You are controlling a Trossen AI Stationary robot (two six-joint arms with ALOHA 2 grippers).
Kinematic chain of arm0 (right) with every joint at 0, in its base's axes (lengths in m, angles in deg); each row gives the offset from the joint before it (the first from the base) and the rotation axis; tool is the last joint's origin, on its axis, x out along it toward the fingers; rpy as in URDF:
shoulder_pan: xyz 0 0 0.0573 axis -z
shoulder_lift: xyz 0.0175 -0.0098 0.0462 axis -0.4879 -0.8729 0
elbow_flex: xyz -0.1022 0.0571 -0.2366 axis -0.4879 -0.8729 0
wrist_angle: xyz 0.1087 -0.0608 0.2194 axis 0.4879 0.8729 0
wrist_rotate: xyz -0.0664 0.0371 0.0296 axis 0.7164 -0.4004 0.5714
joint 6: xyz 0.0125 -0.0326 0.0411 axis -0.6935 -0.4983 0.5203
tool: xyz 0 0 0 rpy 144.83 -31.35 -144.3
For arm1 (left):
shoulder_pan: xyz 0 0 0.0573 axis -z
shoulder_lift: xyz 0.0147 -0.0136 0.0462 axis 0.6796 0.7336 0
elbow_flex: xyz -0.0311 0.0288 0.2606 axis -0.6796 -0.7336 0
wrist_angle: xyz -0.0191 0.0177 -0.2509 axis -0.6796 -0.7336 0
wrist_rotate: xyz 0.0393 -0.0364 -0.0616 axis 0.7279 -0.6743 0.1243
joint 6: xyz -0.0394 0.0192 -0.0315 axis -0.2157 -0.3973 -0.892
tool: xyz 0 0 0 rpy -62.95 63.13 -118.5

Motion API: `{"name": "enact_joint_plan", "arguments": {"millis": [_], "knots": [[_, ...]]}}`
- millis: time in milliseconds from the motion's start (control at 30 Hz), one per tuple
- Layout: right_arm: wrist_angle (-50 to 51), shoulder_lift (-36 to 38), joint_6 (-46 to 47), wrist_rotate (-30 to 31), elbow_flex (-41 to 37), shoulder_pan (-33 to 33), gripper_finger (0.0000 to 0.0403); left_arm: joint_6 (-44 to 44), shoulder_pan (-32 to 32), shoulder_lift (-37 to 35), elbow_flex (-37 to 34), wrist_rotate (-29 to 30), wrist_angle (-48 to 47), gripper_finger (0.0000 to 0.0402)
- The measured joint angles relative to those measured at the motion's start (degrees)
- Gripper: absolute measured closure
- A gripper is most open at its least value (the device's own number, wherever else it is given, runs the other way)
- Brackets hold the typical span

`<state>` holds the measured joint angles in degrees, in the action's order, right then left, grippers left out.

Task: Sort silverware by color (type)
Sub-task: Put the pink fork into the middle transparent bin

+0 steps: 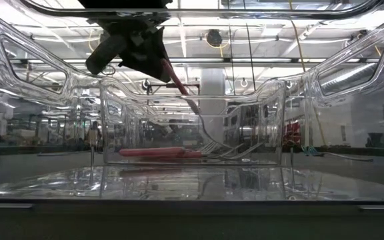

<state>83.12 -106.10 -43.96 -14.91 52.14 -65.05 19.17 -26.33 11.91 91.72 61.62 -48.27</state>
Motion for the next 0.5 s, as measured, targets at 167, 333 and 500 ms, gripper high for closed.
{"name": "enact_joint_plan", "arguments": {"millis": [167,333,500], "knots": [[0.0,-0.01,0.0,0.0,0.0,0.0,0.0216,0.0,0.03,0.0,0.0,0.44,-0.02,0.0313],[0.0,-0.02,0.0,0.0,0.0,-0.01,0.0216,-3.36,0.04,0.0,0.0,3.78,-0.07,0.0312],[0.02,0.0,0.0,0.0,0.0,0.01,0.0216,-3.74,1.92,0.04,0.0,6.26,-0.17,0.0312]]}}
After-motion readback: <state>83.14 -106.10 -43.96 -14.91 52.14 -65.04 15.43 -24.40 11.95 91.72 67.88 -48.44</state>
